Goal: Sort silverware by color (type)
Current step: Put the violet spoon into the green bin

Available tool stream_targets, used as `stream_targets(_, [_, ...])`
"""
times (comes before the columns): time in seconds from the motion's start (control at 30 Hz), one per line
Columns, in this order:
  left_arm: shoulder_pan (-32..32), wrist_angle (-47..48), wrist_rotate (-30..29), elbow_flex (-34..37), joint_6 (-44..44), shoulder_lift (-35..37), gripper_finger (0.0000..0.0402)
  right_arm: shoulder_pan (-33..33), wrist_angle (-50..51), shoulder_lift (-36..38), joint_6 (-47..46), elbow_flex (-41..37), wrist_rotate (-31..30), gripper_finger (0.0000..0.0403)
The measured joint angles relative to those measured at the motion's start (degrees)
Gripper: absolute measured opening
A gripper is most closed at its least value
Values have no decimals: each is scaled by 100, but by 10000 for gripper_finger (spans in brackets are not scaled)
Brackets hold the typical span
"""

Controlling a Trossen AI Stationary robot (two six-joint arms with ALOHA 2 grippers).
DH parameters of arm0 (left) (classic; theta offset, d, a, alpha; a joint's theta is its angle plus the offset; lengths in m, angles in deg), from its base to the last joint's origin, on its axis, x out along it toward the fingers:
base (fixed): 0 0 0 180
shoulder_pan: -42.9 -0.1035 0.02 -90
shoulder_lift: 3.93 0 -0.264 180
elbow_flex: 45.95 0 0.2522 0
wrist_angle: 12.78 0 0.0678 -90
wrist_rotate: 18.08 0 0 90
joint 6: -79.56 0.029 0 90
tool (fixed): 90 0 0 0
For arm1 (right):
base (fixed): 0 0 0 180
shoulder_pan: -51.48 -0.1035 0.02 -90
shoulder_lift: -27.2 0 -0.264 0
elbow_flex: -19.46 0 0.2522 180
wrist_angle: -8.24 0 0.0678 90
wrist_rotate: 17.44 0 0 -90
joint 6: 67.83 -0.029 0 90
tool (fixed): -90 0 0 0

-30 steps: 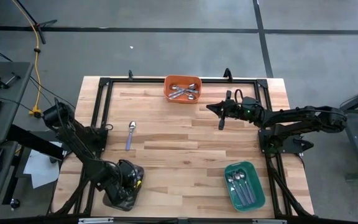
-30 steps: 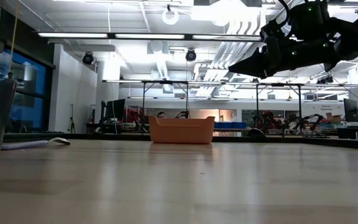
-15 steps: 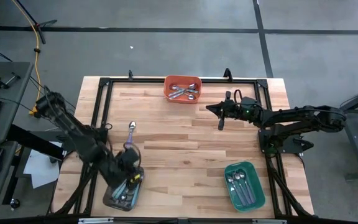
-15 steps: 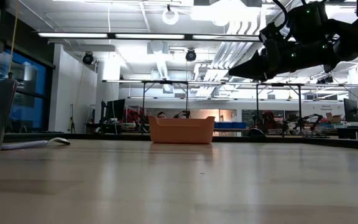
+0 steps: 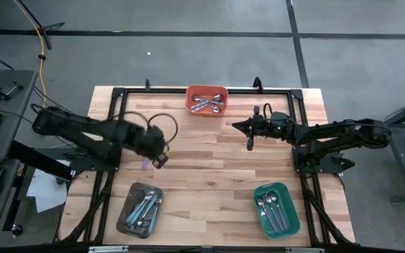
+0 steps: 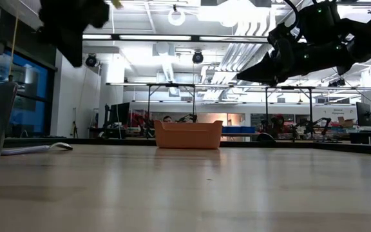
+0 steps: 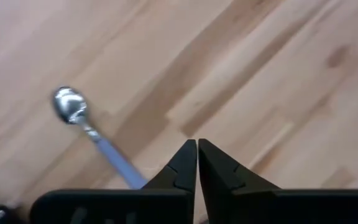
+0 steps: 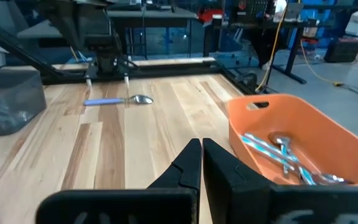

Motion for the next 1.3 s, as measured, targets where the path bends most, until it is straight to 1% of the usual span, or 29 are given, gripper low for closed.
stream_targets(0.1, [-518, 12, 269, 129, 505, -71, 23, 0, 154, 0, -2, 0, 0, 0])
stream_targets(0.27, [-1112, -141, 418, 914, 860, -63, 59, 0, 343, 2, -102, 0, 0, 0])
stream_targets(0.33, [-1286, -322, 429, 1286, 875, -20, 73, 0, 373, 2, -136, 0, 0, 0])
stream_targets(0.4, [-1454, -728, 584, 1686, 877, 12, 88, 0, 401, 2, -148, 0, 0, 0])
stream_targets(0.47, [-1593, -1093, 784, 2050, 742, 29, 101, 0, 419, 2, -231, 0, 0, 0])
stream_targets(0.53, [-1701, -1307, 840, 2366, 599, 24, 113, 0, 516, 2, -397, 0, -2, 0])
stream_targets(0.7, [-1956, -1842, 786, 2916, 427, 24, 138, -129, 880, 2, -569, 0, -68, 0])
stream_targets(0.8, [-2110, -2295, 725, 3140, 425, 24, 147, -251, 855, 2, -485, 0, -376, 0])
stream_targets(0.9, [-2293, -2526, 526, 3315, 420, 24, 149, -320, 827, 2, -474, 0, -486, 0])
stream_targets(1.0, [-2467, -2717, 524, 3452, 527, 44, 144, -386, 827, 2, -535, 0, -483, 0])
stream_targets(1.07, [-2545, -2741, 537, 3469, 738, 44, 135, -417, 826, 2, -538, 0, -480, 0])
stream_targets(1.17, [-2590, -2755, 503, 3475, 1028, 45, 109, -424, 827, 2, -538, 0, -481, 0])
stream_targets(1.3, [-2594, -2810, 439, 3486, 1306, 46, 57, -424, 827, 2, -538, 0, -481, 0])
